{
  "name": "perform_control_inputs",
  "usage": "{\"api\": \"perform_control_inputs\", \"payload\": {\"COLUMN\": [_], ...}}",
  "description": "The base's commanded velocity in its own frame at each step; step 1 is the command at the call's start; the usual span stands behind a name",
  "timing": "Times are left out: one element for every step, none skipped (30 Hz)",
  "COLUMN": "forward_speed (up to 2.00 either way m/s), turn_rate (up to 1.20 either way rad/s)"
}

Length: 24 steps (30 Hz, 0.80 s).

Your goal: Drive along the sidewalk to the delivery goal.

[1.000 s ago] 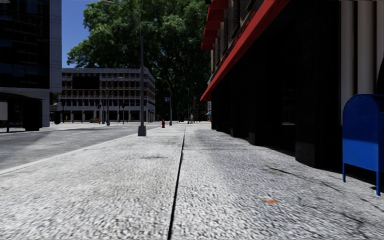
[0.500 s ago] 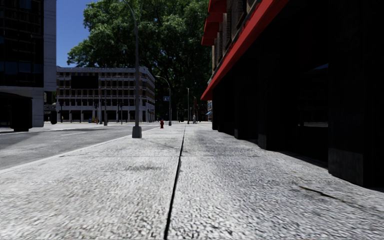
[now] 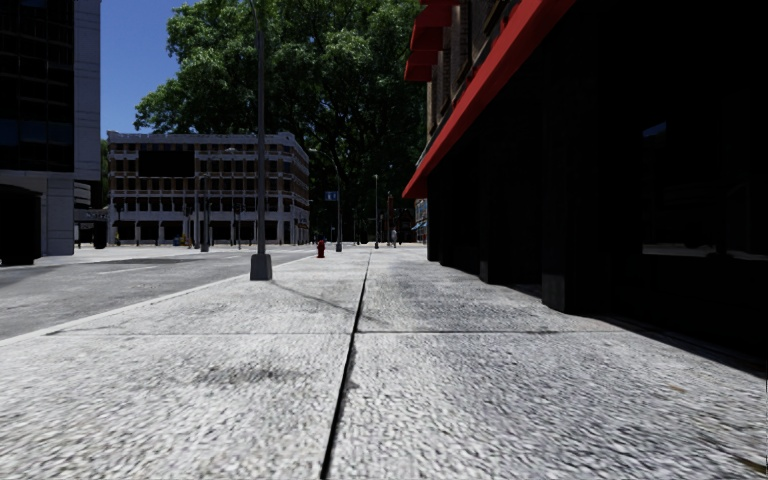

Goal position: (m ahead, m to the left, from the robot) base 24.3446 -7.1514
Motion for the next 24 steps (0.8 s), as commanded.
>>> {"api": "perform_control_inputs", "payload": {"forward_speed": [1.78, 1.78, 1.78, 1.78, 1.78, 1.78, 1.78, 1.78, 1.78, 1.78, 1.78, 1.78, 1.78, 1.78, 1.78, 1.78, 1.78, 1.78, 1.78, 1.78, 1.78, 1.78, 1.78, 1.78], "turn_rate": [0.0, 0.0, 0.0, 0.0, 0.0, 0.0, 0.0, 0.0, 0.0, 0.0, 0.0, 0.0, 0.0, 0.0, 0.0, 0.0, 0.0, 0.03, 0.03, 0.07, 0.15, 0.17, 0.17, 0.19]}}
